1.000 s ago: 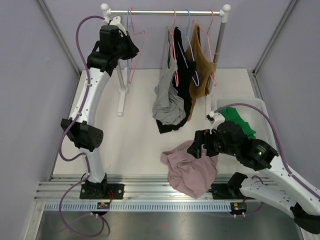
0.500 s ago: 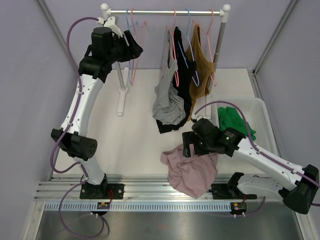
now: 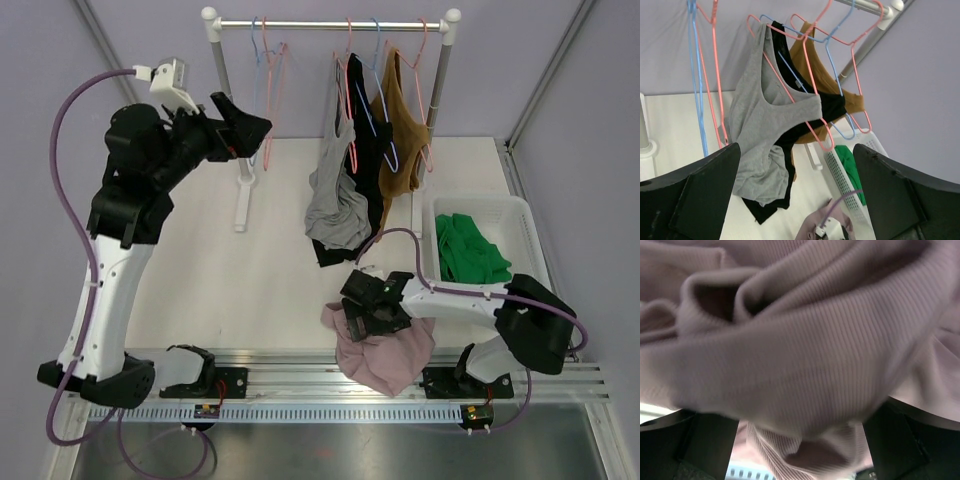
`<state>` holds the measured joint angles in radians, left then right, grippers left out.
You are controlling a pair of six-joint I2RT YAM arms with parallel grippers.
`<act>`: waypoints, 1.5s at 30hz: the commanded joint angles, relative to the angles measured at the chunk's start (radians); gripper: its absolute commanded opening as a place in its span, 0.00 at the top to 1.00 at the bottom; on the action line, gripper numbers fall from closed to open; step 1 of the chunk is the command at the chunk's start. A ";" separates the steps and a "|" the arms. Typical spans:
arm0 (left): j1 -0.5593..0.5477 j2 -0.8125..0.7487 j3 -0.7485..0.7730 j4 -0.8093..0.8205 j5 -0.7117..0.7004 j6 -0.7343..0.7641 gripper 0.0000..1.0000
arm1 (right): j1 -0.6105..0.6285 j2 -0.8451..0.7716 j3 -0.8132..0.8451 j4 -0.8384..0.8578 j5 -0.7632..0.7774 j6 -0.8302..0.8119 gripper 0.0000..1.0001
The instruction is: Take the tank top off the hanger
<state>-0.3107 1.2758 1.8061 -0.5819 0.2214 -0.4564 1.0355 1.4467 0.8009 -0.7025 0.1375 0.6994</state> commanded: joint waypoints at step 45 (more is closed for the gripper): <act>-0.010 -0.428 -0.346 -0.154 -0.068 0.122 0.01 | -0.985 -0.048 0.358 -0.137 0.226 -0.264 0.68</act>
<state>-0.3191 0.7937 1.3697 -0.7525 0.0914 -0.3218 0.0769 1.3636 1.2251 -0.9276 0.3996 0.3962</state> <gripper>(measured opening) 0.987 0.275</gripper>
